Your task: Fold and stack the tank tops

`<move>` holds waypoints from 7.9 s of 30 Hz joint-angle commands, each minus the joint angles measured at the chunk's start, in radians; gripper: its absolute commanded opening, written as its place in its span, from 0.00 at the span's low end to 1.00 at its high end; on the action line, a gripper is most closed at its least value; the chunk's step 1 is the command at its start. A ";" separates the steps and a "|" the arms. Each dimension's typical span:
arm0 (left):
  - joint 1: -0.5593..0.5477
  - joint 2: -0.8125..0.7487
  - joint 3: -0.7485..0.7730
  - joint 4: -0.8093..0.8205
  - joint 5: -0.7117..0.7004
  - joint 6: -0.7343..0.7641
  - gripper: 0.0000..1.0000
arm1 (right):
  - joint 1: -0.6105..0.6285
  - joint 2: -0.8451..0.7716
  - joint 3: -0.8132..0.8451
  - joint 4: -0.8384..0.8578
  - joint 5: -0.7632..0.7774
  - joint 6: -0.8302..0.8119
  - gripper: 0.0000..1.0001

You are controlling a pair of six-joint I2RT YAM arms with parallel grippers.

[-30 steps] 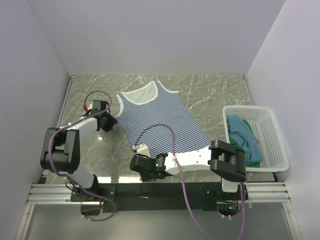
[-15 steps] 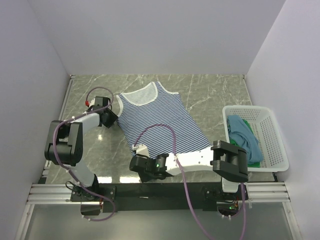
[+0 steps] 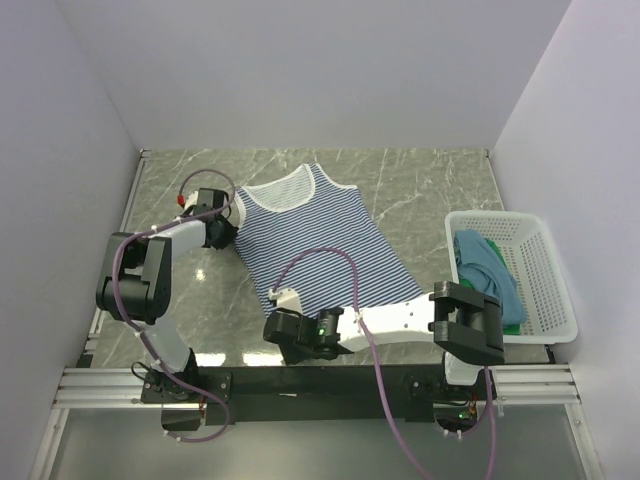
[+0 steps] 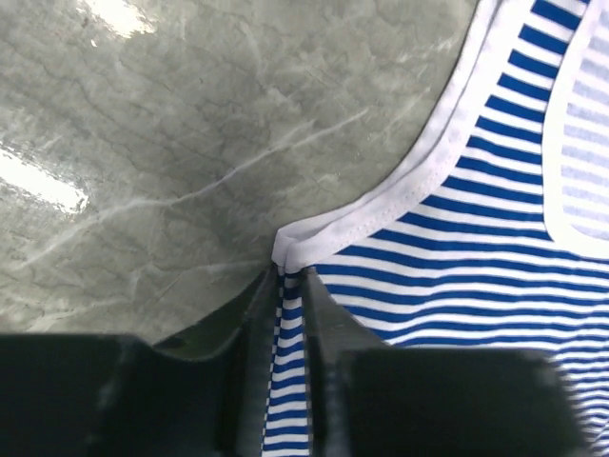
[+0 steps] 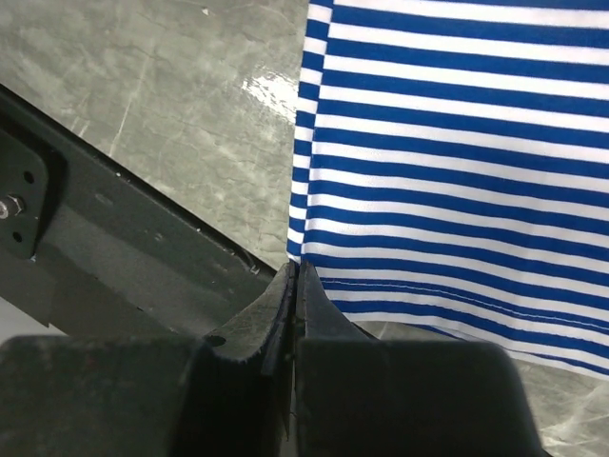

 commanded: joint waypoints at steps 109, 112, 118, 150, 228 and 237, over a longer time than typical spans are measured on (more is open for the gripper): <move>-0.072 0.212 0.942 -0.280 0.065 0.257 0.59 | -0.250 -0.260 0.003 0.091 0.113 0.018 0.47; -0.129 0.107 0.830 -0.266 0.067 0.199 0.56 | -0.474 -0.332 -0.062 0.046 0.059 -0.019 0.48; -0.264 -0.107 0.528 -0.196 0.058 0.107 0.46 | -0.755 -0.183 0.077 -0.024 0.014 -0.169 0.47; -1.094 -0.349 -0.094 -0.094 -0.138 -0.122 0.38 | -0.978 0.359 0.414 -0.051 -0.019 -0.209 0.25; -1.355 -0.620 -0.387 -0.350 -0.436 -0.729 0.01 | -0.897 0.313 0.553 -0.157 0.079 -0.204 0.00; -1.342 -0.664 -0.428 -0.456 -0.433 -0.807 0.00 | -0.825 0.457 0.777 -0.245 0.112 -0.198 0.00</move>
